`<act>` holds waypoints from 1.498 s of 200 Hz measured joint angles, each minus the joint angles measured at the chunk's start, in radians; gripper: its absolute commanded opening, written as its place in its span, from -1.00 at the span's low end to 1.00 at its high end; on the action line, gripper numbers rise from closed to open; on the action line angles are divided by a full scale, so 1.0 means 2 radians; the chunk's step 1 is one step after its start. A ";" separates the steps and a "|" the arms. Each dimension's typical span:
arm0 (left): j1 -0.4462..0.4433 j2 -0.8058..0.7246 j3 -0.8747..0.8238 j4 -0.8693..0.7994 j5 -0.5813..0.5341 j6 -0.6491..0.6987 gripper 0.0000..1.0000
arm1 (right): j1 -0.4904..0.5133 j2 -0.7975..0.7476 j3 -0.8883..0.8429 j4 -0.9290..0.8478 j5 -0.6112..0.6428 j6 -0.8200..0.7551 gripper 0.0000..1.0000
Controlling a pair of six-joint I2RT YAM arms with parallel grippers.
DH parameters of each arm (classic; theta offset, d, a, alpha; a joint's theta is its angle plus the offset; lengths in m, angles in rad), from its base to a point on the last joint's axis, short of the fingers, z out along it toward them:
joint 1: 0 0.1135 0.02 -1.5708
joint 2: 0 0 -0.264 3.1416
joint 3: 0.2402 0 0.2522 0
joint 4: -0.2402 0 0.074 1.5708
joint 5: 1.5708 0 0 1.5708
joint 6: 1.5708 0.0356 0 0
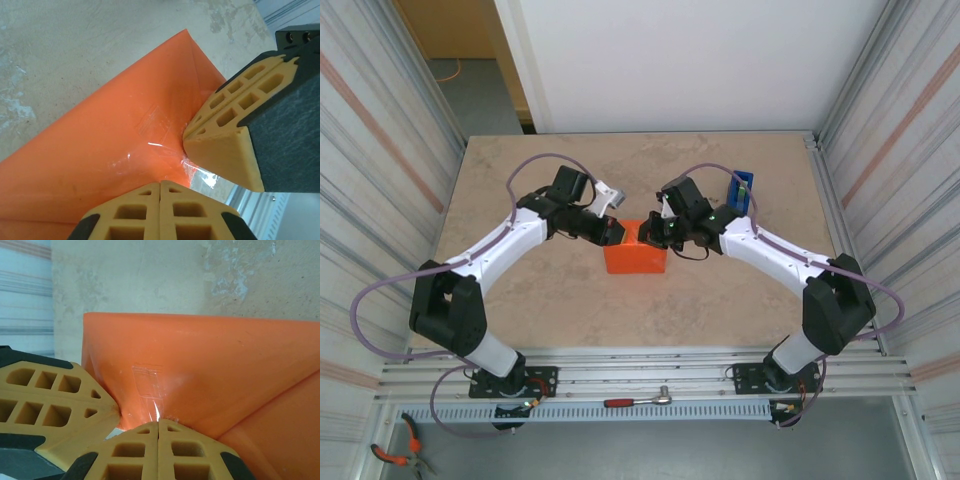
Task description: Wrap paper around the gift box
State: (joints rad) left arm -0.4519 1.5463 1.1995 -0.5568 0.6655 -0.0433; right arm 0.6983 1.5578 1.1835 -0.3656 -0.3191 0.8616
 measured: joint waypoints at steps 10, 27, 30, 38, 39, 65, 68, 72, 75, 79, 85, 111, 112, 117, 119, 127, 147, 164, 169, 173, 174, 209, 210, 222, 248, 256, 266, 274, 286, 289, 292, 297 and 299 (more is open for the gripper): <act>0.006 0.000 0.000 0.001 0.013 -0.012 -1.00 | 0.002 0.002 0.003 -0.003 0.005 -0.004 -1.00; 0.018 0.000 0.002 0.006 0.035 -0.034 -1.00 | 0.001 0.003 0.006 -0.005 0.007 -0.006 -1.00; 0.020 0.000 0.002 0.006 0.038 -0.036 -1.00 | 0.001 0.003 0.006 -0.005 0.007 -0.006 -1.00; 0.024 0.000 0.007 0.006 0.043 -0.044 -1.00 | 0.002 0.003 0.006 -0.005 0.007 -0.006 -1.00; 0.024 0.000 0.008 0.006 0.044 -0.045 -1.00 | 0.002 0.003 0.006 -0.005 0.007 -0.006 -1.00; 0.026 0.000 0.032 0.016 0.063 -0.066 -1.00 | 0.002 0.003 0.006 -0.005 0.007 -0.006 -1.00; 0.026 0.000 0.034 0.018 0.065 -0.068 -1.00 | 0.002 0.003 0.006 -0.005 0.007 -0.006 -1.00; 0.025 0.000 0.037 0.019 0.066 -0.070 -1.00 | 0.002 0.004 0.006 -0.005 0.007 -0.006 -1.00; 0.023 0.000 0.039 0.021 0.068 -0.072 -1.00 | 0.001 0.003 0.006 -0.005 0.007 -0.006 -1.00; 0.023 0.000 0.041 0.023 0.069 -0.073 -1.00 | 0.002 0.003 0.006 -0.005 0.007 -0.006 -1.00; 0.020 0.000 0.044 0.025 0.070 -0.076 -1.00 | 0.002 0.003 0.006 -0.005 0.007 -0.006 -1.00; 0.008 0.007 0.052 0.034 0.074 -0.084 -1.00 | 0.002 0.003 0.006 -0.005 0.007 -0.005 -1.00; 0.008 0.008 0.052 0.035 0.074 -0.085 -1.00 | 0.002 0.004 0.006 -0.005 0.006 -0.005 -1.00; 0.005 0.011 0.052 0.037 0.074 -0.086 -1.00 | 0.002 0.003 0.006 -0.005 0.007 -0.005 -1.00; 0.005 0.012 0.052 0.038 0.074 -0.086 -1.00 | 0.002 0.003 0.006 -0.005 0.007 -0.005 -1.00; 0.002 0.017 0.051 0.041 0.073 -0.088 -1.00 | 0.002 0.003 0.005 -0.004 0.007 -0.005 -1.00; 0.001 0.027 0.049 0.049 0.073 -0.094 -1.00 | 0.002 0.003 0.005 -0.004 0.007 -0.005 -1.00; 0.001 0.030 0.043 0.057 0.073 -0.097 -1.00 | 0.002 0.003 0.005 -0.004 0.006 -0.005 -1.00; 0.001 0.030 0.040 0.059 0.073 -0.097 -1.00 | 0.002 0.003 0.005 -0.004 0.006 -0.005 -1.00; 0.001 0.031 0.039 0.059 0.073 -0.098 -1.00 | 0.002 0.003 0.005 -0.004 0.006 -0.005 -1.00; 0.001 0.031 0.038 0.060 0.073 -0.098 -1.00 | 0.002 0.003 0.005 -0.004 0.007 -0.005 -1.00; 0.001 0.040 0.028 0.073 0.072 -0.099 -1.00 | 0.001 0.003 0.005 -0.003 0.006 -0.005 -1.00; 0.001 0.040 0.028 0.073 0.072 -0.099 -1.00 | 0.001 0.003 0.005 -0.003 0.006 -0.005 -1.00; 0.001 0.043 0.022 0.075 0.069 -0.099 -1.00 | 0.001 0.003 0.005 -0.003 0.006 -0.005 -1.00; 0.001 0.050 0.013 0.077 0.065 -0.099 -1.00 | 0.001 0.003 0.005 -0.002 0.006 -0.005 -1.00; 0.001 0.050 0.013 0.079 0.063 -0.099 -1.00 | 0.001 0.003 0.004 -0.001 0.007 -0.005 -1.00; 0.001 0.050 0.013 0.079 0.063 -0.099 -1.00 | 0.001 0.003 0.004 -0.001 0.007 -0.005 -1.00; 0.001 0.050 0.013 0.079 0.063 -0.099 -1.00 | 0.001 0.003 0.004 0.000 0.007 -0.005 -1.00; 0.001 0.050 0.013 0.079 0.063 -0.099 -1.00 | 0.001 0.003 0.003 0.001 0.007 -0.005 -1.00; 0.001 0.050 0.013 0.079 0.062 -0.099 -1.00 | 0.001 0.003 0.003 0.001 0.007 -0.005 -1.00; 0.001 0.050 0.013 0.079 0.062 -0.099 -1.00 | 0.001 0.003 0.003 0.001 0.007 -0.005 -1.00; 0.001 0.050 0.014 0.079 0.062 -0.099 -1.00 | 0.001 0.003 0.003 0.002 0.007 -0.005 -1.00; 0.001 0.050 0.014 0.079 0.061 -0.099 -1.00 | 0.001 0.003 0.002 0.002 0.007 -0.005 -1.00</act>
State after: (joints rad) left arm -0.4492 1.6459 1.2270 -0.3992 0.7883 -0.2409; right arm 0.7010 1.5646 1.1885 -0.3611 -0.3050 0.8513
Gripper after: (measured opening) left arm 0.064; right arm 0.061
